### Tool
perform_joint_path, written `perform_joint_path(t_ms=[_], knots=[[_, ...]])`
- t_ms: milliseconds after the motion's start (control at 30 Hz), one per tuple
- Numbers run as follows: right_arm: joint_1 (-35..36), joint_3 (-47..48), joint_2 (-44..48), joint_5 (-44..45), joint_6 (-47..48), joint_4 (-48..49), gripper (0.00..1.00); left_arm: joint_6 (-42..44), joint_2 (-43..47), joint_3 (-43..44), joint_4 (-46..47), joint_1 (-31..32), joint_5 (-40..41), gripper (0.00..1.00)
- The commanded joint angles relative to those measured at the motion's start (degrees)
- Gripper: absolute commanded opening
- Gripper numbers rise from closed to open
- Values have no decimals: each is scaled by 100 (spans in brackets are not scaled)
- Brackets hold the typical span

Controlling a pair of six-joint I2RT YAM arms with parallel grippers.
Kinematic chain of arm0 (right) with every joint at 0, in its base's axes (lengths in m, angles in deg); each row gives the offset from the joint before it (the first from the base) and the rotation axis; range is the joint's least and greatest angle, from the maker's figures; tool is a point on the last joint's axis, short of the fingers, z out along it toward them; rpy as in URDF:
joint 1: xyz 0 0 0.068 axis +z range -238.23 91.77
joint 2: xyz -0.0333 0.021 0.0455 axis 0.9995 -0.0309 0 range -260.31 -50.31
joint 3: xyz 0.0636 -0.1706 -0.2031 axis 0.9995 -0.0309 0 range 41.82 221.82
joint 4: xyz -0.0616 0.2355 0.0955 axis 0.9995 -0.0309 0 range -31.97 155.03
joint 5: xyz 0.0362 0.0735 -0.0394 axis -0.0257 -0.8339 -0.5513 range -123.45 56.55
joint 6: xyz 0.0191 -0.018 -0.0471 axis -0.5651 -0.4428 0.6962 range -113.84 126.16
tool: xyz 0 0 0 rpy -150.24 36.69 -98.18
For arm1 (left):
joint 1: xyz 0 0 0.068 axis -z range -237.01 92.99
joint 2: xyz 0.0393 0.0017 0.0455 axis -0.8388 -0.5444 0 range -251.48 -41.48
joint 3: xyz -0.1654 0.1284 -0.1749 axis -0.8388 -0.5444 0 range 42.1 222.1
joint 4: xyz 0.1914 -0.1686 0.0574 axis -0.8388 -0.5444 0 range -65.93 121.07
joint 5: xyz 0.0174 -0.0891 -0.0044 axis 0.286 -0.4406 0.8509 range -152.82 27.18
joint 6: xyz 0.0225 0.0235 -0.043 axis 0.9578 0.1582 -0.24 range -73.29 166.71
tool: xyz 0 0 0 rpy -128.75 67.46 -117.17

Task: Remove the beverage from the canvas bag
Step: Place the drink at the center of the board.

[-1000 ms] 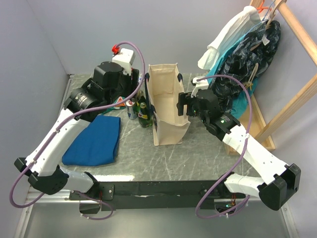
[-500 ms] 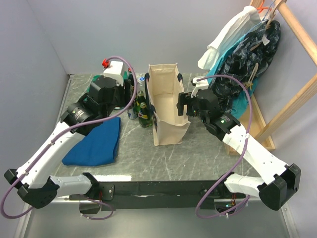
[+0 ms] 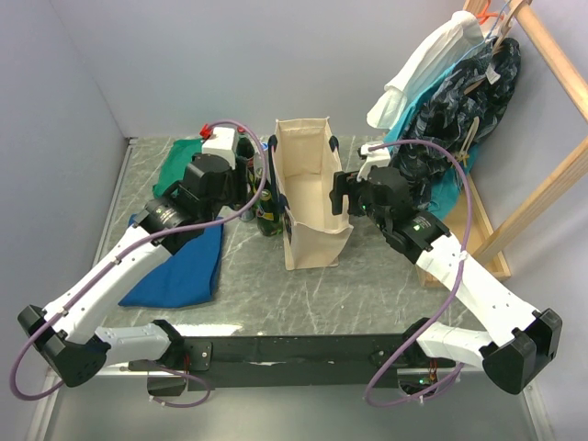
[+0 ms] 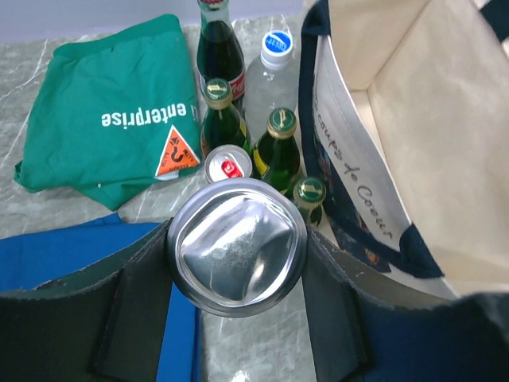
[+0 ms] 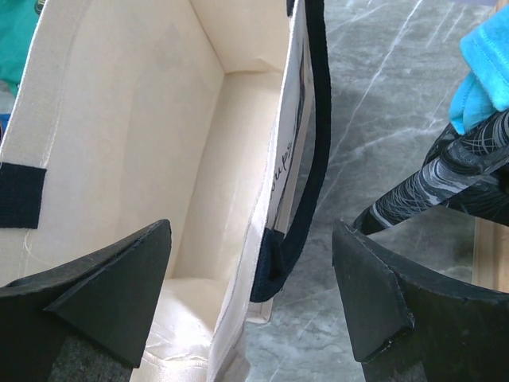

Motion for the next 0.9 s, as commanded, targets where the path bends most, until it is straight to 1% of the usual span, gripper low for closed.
perform_joint_path(t_ms=[0,67,233,533,867], knots=[[15,16,132,80,-7,4,88,-133,211,-67,1022,-250,-84,1],[6,25,141,89,2,13,88,-177,255,-156,1137,-487,-399,1],[15,-28,176,80,-24,21,88,-238,264,-341,1207,-742,-595,1],[6,-63,176,80,-33,-5,88,-353,194,-481,1444,-778,-1078,1],[6,-36,114,142,-16,-22,88,-344,-52,-586,1497,-778,-1069,1]])
